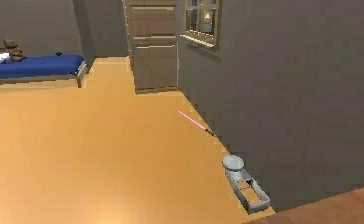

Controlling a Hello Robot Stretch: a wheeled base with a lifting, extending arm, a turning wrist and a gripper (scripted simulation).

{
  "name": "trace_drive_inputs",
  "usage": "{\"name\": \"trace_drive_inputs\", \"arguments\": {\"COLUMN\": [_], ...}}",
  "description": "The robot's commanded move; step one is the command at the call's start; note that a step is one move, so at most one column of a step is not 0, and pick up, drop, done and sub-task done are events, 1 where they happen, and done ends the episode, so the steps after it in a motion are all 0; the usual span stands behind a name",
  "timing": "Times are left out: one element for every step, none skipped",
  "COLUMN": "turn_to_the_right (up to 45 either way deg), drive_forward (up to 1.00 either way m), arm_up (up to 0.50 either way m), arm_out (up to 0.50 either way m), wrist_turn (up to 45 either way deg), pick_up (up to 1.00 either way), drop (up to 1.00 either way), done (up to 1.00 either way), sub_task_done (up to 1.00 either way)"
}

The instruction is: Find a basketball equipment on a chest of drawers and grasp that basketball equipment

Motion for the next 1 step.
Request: {"name": "trace_drive_inputs", "arguments": {"turn_to_the_right": [0.0], "drive_forward": [0.0], "arm_up": [0.38], "arm_out": [0.0], "wrist_turn": [0.0], "pick_up": [0.0], "drop": [0.0], "done": [0.0], "sub_task_done": [0.0]}}
